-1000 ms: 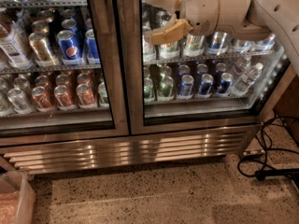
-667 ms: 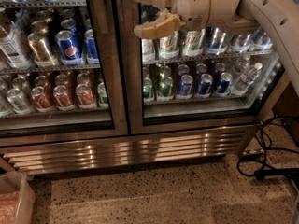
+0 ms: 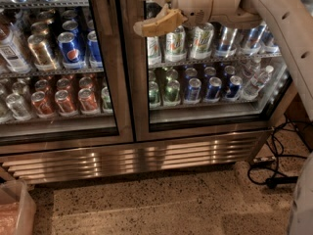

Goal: Open right fridge door

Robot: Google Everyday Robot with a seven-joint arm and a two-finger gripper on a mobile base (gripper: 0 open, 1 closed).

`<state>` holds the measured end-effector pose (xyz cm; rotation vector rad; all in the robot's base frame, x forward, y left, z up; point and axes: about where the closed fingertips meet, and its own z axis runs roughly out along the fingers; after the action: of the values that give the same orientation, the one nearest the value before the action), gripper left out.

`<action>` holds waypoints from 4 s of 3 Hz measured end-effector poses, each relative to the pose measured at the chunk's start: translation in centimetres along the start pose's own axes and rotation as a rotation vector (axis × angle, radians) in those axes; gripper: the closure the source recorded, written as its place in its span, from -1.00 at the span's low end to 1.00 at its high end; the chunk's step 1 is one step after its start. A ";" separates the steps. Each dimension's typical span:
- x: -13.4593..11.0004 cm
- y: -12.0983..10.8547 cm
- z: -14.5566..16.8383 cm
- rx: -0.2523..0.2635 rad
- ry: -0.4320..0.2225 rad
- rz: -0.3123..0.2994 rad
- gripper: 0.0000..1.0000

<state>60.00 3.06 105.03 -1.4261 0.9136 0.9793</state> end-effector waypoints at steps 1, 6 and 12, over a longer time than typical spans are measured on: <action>0.0 0.0 -0.2 0.000 0.000 0.000 -0.36; 4.0 0.5 -5.9 0.146 0.202 0.080 -0.34; 2.1 -2.8 3.4 -0.054 0.092 -0.007 -0.32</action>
Offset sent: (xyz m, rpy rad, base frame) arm -0.0026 -0.0627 -0.0361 -0.1080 0.0940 -0.1871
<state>63.16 6.63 103.97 -1.5296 0.9549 0.9461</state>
